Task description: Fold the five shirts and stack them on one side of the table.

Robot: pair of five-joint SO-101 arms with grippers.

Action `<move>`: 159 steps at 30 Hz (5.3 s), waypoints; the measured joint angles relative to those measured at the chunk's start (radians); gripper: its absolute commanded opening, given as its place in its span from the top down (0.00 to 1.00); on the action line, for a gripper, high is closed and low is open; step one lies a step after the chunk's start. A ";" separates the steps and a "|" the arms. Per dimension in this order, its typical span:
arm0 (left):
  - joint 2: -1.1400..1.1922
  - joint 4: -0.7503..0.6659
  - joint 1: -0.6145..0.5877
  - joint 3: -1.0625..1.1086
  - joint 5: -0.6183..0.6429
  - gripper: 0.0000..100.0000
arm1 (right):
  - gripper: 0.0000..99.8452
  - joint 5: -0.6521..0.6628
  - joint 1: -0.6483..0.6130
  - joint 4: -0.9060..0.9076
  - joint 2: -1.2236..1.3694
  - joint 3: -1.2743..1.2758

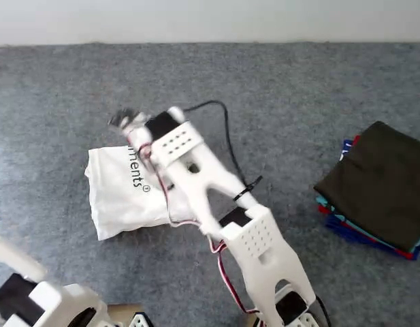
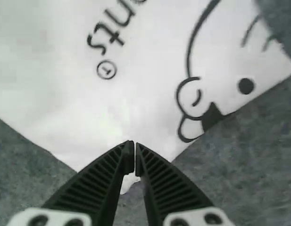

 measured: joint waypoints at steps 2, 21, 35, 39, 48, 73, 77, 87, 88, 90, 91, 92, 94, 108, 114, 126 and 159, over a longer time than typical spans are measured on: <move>0.000 0.000 0.000 0.000 0.000 0.98 | 0.99 0.000 0.041 -0.055 0.000 -0.038; 0.000 0.000 0.000 0.000 0.000 0.98 | 0.97 0.000 0.161 -0.198 0.198 -0.160; 0.000 0.000 0.000 0.000 0.000 0.98 | 0.65 -0.422 0.034 0.017 0.107 -0.161; 0.000 0.000 0.000 0.000 0.000 0.98 | 0.65 -0.482 -0.012 0.014 0.112 -0.140; 0.000 0.000 0.000 0.005 0.000 0.98 | 0.68 -0.534 -0.006 -0.008 0.273 -0.143; 0.000 0.000 0.000 0.049 0.000 0.98 | 0.99 0.057 0.278 0.017 0.097 -0.029; 0.000 0.000 0.000 0.049 0.000 0.98 | 0.99 0.362 0.446 0.008 0.060 0.034; 0.000 0.000 0.020 0.049 0.000 0.98 | 0.86 0.741 0.591 -0.250 0.060 0.049; 0.000 0.000 0.023 0.049 0.000 0.98 | 0.82 0.709 0.585 -0.250 0.060 0.049; 0.000 0.000 0.028 0.049 0.000 0.98 | 0.76 0.608 0.571 -0.244 0.055 0.049; 0.000 0.000 0.028 0.049 0.000 0.98 | 0.75 0.546 0.565 -0.241 0.044 0.049; 0.000 0.000 0.028 0.049 0.000 0.98 | 0.75 0.482 0.559 -0.235 0.026 0.049; 0.000 0.000 0.028 0.049 0.000 0.98 | 0.75 0.373 0.546 -0.221 -0.018 0.049; 0.000 0.000 0.028 0.049 0.000 0.98 | 0.75 0.106 0.186 -0.083 -0.115 0.049; 0.000 0.000 0.028 0.049 0.000 0.98 | 0.75 0.106 0.120 -0.138 -0.020 0.049; 0.000 0.000 0.028 0.049 0.000 0.98 | 0.93 0.127 0.118 -0.265 0.086 0.049; 0.000 0.000 0.028 0.049 0.000 0.98 | 0.73 0.146 0.118 -0.468 0.098 0.015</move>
